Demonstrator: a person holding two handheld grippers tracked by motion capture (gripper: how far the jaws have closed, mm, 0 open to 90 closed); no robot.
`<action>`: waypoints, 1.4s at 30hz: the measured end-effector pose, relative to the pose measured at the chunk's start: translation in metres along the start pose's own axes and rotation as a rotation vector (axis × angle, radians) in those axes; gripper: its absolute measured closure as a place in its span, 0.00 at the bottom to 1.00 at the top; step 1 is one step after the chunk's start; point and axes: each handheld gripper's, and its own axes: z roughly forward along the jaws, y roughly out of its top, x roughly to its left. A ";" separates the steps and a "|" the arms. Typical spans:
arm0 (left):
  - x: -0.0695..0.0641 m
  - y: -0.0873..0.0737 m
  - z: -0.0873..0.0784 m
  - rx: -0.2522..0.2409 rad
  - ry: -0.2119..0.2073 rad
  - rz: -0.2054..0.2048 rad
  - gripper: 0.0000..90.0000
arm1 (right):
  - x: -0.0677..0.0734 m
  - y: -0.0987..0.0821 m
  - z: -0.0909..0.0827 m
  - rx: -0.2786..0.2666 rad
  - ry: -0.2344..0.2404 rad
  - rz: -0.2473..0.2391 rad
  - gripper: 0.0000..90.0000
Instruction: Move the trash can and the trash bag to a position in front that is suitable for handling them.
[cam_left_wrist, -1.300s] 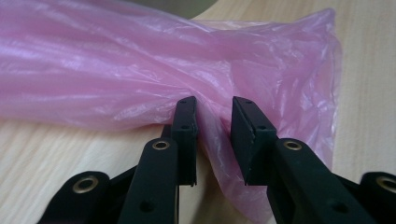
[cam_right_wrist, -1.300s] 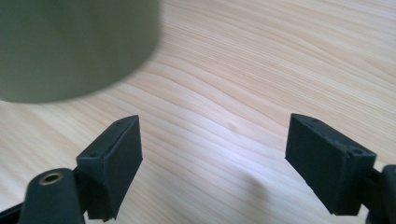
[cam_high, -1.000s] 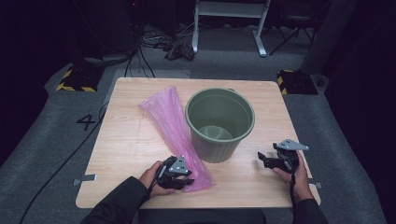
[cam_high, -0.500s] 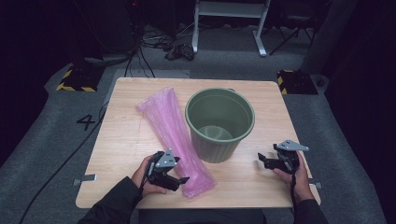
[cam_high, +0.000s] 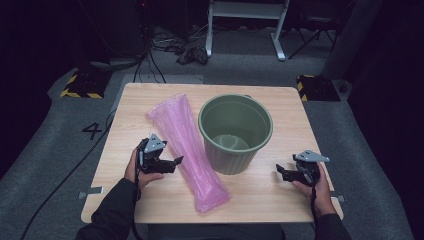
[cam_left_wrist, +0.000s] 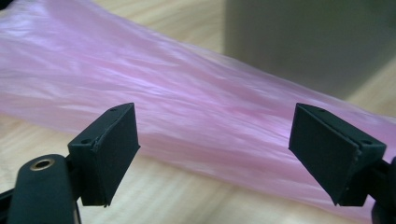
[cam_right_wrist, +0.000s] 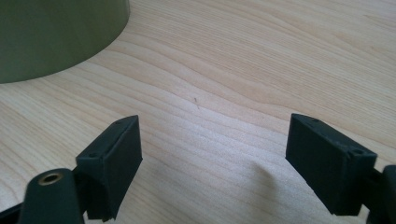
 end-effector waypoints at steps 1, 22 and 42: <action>0.004 0.001 0.002 0.017 0.013 -0.001 0.18 | 0.000 0.000 0.000 0.001 0.000 0.000 0.21; 0.047 0.013 0.054 0.073 0.107 -0.190 0.20 | 0.007 -0.002 0.004 0.038 0.018 -0.055 0.22; 0.019 -0.001 0.075 0.198 0.097 -0.089 0.18 | 0.009 -0.002 0.004 0.038 0.019 -0.065 0.23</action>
